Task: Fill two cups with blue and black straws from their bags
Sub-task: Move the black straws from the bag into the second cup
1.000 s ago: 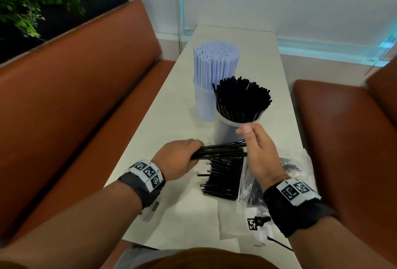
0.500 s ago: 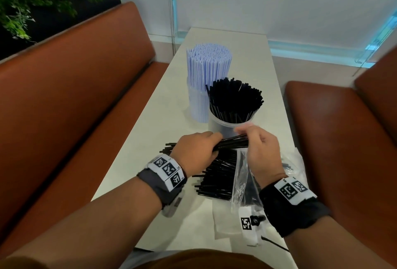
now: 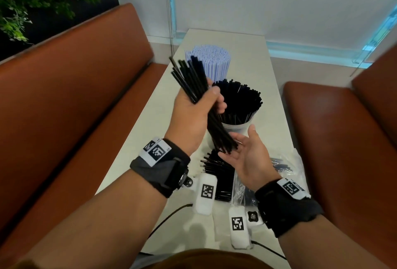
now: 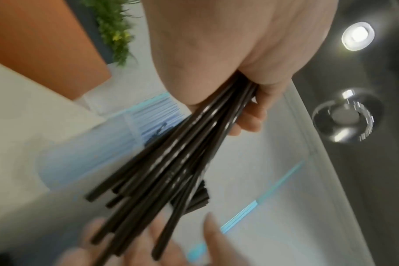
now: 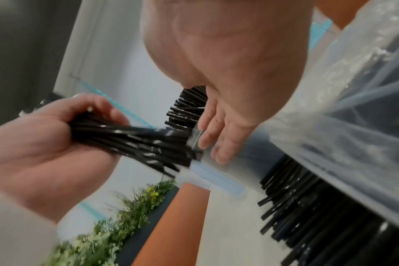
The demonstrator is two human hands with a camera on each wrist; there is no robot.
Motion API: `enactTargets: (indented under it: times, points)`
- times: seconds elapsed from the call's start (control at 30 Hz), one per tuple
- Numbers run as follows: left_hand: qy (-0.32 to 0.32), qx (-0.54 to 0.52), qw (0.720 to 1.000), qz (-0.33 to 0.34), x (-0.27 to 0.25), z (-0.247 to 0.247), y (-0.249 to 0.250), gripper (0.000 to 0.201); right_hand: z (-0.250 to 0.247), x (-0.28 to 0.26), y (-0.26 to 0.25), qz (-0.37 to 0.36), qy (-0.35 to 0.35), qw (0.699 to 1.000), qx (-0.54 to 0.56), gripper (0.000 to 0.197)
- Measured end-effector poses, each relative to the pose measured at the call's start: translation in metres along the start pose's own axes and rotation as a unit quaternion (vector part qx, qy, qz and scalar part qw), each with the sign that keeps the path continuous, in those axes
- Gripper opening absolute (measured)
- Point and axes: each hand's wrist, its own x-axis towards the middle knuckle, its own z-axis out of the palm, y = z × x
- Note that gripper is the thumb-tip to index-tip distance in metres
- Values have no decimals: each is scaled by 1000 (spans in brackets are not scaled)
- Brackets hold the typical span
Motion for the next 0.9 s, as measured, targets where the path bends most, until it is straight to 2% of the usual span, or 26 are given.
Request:
enactTargets:
  times: [0.07,0.13,0.2,0.33,0.4,0.47,0.53,0.57,0.63,0.7,0.77,0.83,0.9]
  points:
    - [21,-57,998,4,4,6,1,13,3,-3,-2,19,-15,998,64,71]
    - [32,-62,998,0,1,14,-4,16,8,-5,-4,31,-42,993,105,73]
    - [37,-42,998,-12,-2,18,-10,17,11,-5,-3,37,-69,990,120,73]
    - [42,-54,998,-17,6,12,-10,18,1,-1,-6,6,-65,989,130,62]
    - [36,-41,998,-18,5,11,-11,16,0,-1,-6,-3,-95,992,88,61]
    - [32,-20,999,-28,1,12,-15,15,4,-1,-3,-28,-112,993,-13,47]
    - [37,-20,999,-33,-1,10,-19,15,3,0,-2,-124,-88,983,-104,28]
    - [41,-19,998,-33,-1,8,-19,15,1,0,-3,-180,-80,972,-130,26]
    - [44,-8,998,-39,-3,8,-20,15,-2,-2,-6,-251,-140,931,-224,36]
    - [44,-3,998,-55,-8,12,-22,16,-1,-3,-4,-240,-196,866,-393,40]
    - [44,-3,997,-66,-11,15,-22,15,4,-2,1,-238,-148,824,-493,25]
    - [45,-13,996,-70,-7,13,-16,17,3,1,4,-257,-73,800,-537,22]
    - [47,-33,996,-74,-1,10,-10,21,2,3,7,-257,-32,771,-582,25]
